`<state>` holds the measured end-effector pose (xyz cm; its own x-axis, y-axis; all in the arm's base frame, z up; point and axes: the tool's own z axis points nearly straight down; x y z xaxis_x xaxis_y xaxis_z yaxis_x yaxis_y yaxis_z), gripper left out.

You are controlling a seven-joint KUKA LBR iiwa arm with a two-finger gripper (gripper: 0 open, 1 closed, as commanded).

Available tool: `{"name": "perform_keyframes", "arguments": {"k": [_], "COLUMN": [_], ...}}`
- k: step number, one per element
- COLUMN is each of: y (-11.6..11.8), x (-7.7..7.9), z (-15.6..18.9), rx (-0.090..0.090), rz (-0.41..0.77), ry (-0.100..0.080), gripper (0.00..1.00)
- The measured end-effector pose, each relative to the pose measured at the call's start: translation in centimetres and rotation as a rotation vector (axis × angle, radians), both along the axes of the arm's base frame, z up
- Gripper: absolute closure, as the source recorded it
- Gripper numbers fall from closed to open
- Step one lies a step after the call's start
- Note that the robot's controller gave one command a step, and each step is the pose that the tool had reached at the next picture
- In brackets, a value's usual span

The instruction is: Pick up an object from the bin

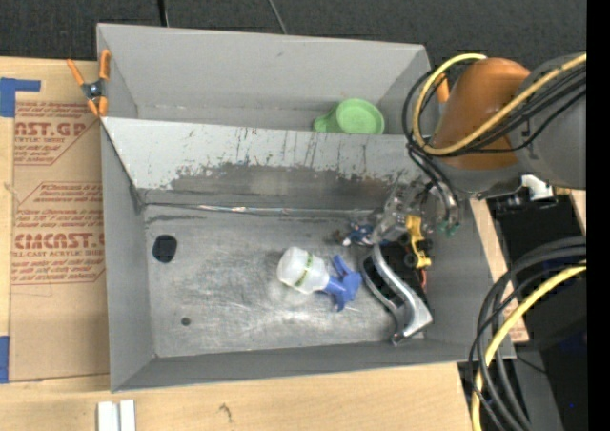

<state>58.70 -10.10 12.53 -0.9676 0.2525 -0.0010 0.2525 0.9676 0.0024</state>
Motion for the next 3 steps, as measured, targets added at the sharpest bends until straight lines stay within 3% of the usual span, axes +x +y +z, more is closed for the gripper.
{"name": "perform_keyframes", "arguments": {"k": [2, 3], "y": [0.1, -0.6], "x": [0.3, -0.1], "z": [2.8, 1.3], "rx": [-0.004, -0.001], "rz": [0.038, 0.02], "ry": [-0.006, -0.019], "gripper": [1.0, 1.0]}}
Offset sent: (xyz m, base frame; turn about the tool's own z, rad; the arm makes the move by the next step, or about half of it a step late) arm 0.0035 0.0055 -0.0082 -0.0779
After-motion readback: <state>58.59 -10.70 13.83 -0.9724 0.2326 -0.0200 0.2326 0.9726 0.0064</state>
